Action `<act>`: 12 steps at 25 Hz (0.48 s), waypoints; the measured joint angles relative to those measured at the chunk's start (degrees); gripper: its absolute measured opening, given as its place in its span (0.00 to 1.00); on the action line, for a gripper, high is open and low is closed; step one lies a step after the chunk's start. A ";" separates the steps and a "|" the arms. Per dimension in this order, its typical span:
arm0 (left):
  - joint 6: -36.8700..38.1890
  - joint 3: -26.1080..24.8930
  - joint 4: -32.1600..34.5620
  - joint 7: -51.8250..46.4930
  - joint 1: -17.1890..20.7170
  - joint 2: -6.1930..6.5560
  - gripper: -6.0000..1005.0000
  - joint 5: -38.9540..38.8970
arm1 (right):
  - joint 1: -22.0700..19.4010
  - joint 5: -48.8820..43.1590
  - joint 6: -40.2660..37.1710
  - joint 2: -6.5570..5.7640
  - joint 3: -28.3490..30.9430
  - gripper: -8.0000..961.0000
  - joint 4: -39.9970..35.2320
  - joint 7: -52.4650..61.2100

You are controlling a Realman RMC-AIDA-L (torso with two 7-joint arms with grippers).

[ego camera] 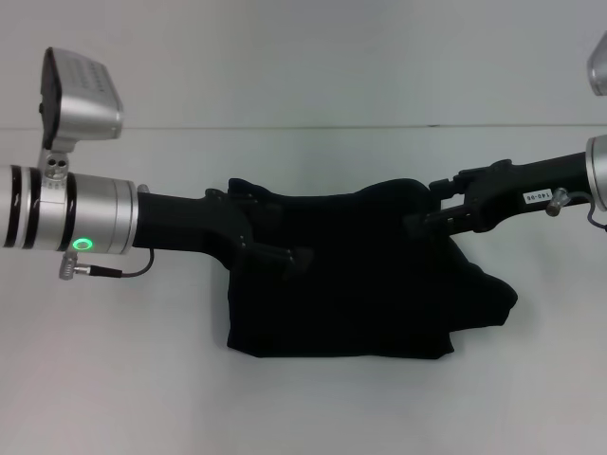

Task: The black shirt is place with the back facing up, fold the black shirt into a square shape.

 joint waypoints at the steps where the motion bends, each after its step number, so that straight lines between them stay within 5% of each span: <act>1: -0.05 0.32 0.37 -0.34 -0.11 -0.05 0.90 0.45 | 0.21 -0.75 0.13 0.00 -0.07 0.90 -0.15 0.37; 12: -3.32 0.54 1.27 -1.28 -0.64 0.46 0.90 1.73 | 0.02 -1.61 1.59 0.42 -0.08 0.90 -0.40 0.36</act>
